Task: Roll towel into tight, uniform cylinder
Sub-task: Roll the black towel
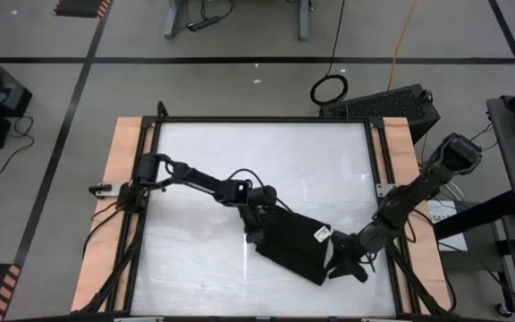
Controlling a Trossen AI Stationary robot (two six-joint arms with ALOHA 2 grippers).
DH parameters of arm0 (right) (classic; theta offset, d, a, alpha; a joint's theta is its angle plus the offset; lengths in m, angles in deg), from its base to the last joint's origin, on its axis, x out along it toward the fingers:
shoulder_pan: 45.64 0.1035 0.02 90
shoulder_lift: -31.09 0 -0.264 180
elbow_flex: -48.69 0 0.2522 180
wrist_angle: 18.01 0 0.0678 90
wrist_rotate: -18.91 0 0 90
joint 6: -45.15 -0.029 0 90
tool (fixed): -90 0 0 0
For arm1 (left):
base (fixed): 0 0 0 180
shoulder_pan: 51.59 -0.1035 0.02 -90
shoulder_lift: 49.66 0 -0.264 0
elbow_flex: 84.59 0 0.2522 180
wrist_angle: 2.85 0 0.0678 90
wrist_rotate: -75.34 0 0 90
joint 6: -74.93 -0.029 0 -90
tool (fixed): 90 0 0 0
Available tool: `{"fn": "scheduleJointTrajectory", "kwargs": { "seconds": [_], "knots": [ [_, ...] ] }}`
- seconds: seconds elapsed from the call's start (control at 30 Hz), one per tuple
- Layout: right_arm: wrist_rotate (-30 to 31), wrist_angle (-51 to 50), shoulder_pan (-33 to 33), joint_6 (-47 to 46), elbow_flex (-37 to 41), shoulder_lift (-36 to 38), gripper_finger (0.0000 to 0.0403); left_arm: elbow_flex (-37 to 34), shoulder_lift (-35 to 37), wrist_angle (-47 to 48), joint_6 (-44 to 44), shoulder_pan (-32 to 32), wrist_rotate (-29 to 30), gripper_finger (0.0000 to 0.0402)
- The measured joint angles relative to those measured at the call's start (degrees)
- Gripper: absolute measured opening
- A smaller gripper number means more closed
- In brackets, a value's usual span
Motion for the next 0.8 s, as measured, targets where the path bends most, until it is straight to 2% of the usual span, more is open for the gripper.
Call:
{"fn": "scheduleJointTrajectory", "kwargs": {
  "seconds": [0.17, 0.27, 0.37, 0.5, 0.7, 0.8],
  "knots": [
    [0.5, -10.4, 3.0, 15.4, -4.9, 0.3, 0.0166, -0.8, 0.0, -2.2, 1.3, -1.3, -1.5, 0.0002],
    [3.0, -17.5, 5.0, 22.0, -8.2, -1.0, 0.0167, -0.8, 0.0, -3.0, 2.3, -2.6, -1.9, 0.0001],
    [6.6, -19.6, 6.1, 27.1, -10.5, -2.6, 0.0167, -0.8, -0.1, -3.4, 2.4, -3.7, -2.0, 0.0001],
    [11.4, -21.0, 6.7, 30.7, -12.0, -4.9, 0.0167, -0.8, -0.1, -3.3, 3.5, -5.0, -2.1, 0.0001],
    [12.5, -21.0, 6.6, 32.1, -12.5, -7.6, 0.0169, -0.8, -0.1, -0.5, 5.2, -7.6, -1.8, 0.0001],
    [15.4, -21.9, 6.7, 32.3, -12.5, -9.1, 0.0180, -0.8, -0.1, 0.1, 5.6, -8.3, -1.5, 0.0001]
  ]
}}
